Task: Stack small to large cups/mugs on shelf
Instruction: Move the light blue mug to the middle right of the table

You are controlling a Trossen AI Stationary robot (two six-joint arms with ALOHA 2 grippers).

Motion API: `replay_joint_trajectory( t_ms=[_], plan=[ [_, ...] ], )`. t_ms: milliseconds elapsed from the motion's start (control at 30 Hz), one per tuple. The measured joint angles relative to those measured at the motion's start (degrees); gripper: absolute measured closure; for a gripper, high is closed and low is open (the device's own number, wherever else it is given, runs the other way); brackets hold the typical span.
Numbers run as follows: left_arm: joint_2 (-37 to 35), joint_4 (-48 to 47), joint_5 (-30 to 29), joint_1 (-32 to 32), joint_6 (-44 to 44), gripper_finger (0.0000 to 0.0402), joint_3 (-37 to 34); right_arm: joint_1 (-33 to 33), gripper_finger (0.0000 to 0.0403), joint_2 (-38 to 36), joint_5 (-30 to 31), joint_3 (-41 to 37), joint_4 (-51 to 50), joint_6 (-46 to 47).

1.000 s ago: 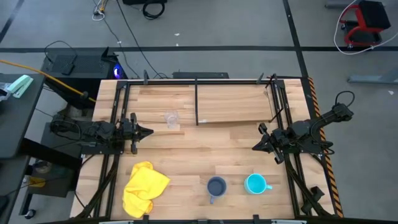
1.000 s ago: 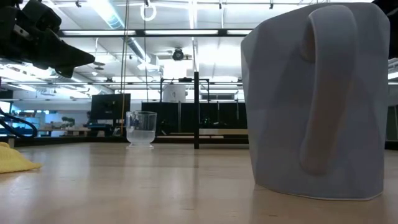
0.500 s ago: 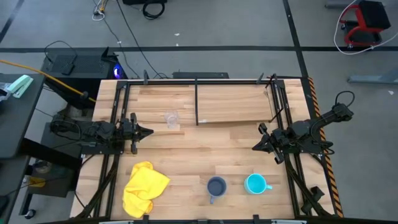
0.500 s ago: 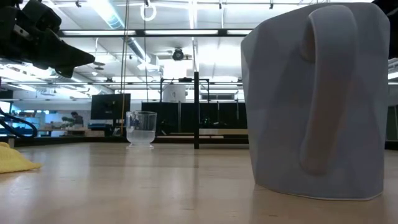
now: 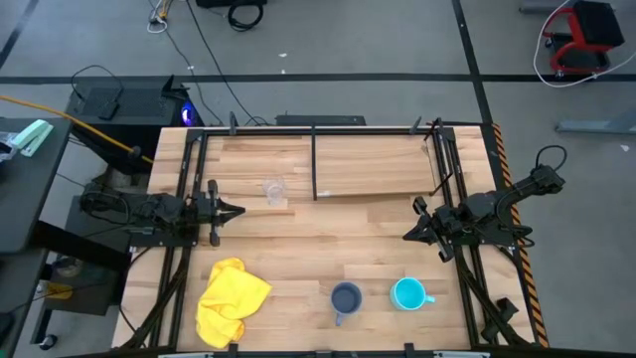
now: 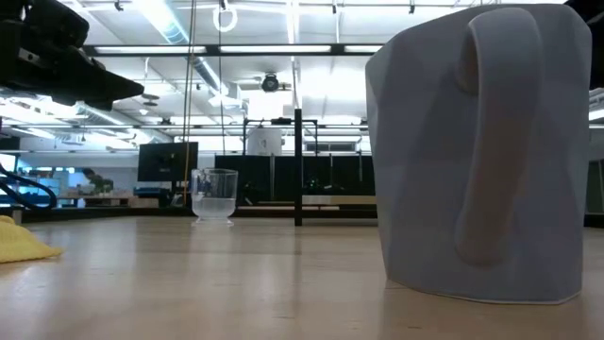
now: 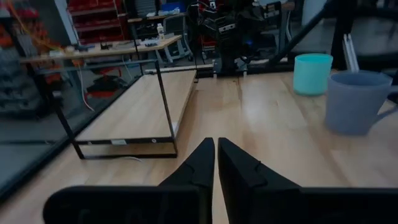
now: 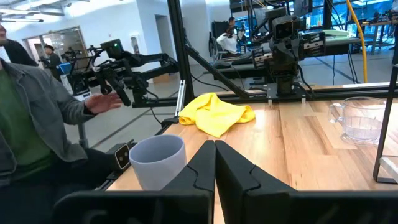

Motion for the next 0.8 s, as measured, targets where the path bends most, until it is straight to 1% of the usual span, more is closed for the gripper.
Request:
replay_joint_trajectory(
  t_ms=[167,367,533,600,733,800],
  plan=[
    [0.0,0.0,0.0,0.0,0.4,0.0378,0.0,0.0,0.0387,0.0,0.0,0.0,0.0,-0.3],
    [0.0,0.6,0.0,0.0,0.6,0.0369,0.0,0.0,0.0387,0.0,0.0,0.0,0.0,-0.4],
    [0.0,4.2,0.0,0.0,0.3,0.0366,-0.4,0.0,0.0387,0.0,0.0,0.0,0.9,-0.4],
    [0.0,6.3,0.0,0.0,-2.5,0.0367,-0.4,0.0,0.0387,0.0,0.0,0.0,3.1,-0.4],
    [0.0,7.7,0.0,0.0,-14.7,0.0373,-0.3,0.0,0.0387,0.0,0.0,0.0,8.6,-0.4],
    [0.0,8.6,0.0,0.0,-18.6,0.0375,-0.3,0.0,0.0387,0.0,0.0,0.0,11.2,-0.4]
  ],
)
